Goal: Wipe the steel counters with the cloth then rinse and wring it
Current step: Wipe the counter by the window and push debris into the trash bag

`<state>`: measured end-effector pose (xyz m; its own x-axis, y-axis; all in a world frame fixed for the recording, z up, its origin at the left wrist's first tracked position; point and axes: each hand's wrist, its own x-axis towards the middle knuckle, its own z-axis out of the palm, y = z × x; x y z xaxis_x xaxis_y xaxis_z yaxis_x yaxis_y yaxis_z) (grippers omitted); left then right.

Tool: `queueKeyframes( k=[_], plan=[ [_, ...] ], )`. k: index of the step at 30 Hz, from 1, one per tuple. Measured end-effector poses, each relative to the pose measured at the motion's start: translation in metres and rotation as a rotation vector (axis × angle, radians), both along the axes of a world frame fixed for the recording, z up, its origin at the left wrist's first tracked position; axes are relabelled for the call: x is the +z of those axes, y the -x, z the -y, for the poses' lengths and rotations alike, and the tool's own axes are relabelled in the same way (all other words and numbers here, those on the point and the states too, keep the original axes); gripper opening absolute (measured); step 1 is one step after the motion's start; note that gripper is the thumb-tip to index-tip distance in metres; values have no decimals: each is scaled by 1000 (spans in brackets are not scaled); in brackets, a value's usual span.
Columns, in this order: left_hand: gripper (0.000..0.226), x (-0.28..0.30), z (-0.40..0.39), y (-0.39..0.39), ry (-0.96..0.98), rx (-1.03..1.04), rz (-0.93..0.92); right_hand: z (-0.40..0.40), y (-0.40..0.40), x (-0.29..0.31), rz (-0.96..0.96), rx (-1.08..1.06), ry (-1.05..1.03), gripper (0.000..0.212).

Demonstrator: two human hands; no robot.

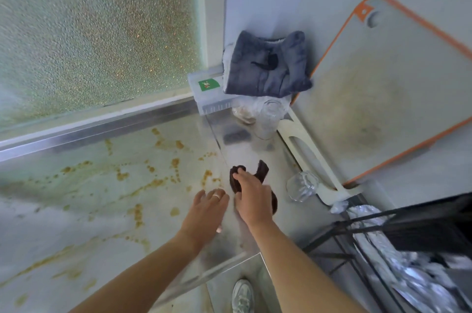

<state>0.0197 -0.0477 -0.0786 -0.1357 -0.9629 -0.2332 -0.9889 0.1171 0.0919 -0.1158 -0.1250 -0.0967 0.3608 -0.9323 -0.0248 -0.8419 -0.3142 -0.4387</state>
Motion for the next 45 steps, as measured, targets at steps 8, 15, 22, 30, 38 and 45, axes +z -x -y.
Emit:
queueKeyframes(
  k=[8, 15, 22, 30, 38, 45],
  plan=[
    [74, 12, 33, 23, -75, -49, 199, 14, -15, 20, -177, -508, 34, 73],
    [31, 13, 62, 31, -1, 122, 42, 36, -3, -9, -444, -451, -163, 91],
    [20, -5, 59, 23, 48, 91, -31, 61, -15, -1, -341, -793, -186, 85],
    [18, -11, 62, 22, 94, 83, -65, 66, -20, 5, -302, -992, -355, 83],
    [20, -17, 62, 20, 124, 52, -37, 65, -5, -3, -211, -650, -198, 77],
    [17, -14, 60, 18, 152, 46, -37, 25, 8, -8, -305, -731, -157, 90]
  ],
)
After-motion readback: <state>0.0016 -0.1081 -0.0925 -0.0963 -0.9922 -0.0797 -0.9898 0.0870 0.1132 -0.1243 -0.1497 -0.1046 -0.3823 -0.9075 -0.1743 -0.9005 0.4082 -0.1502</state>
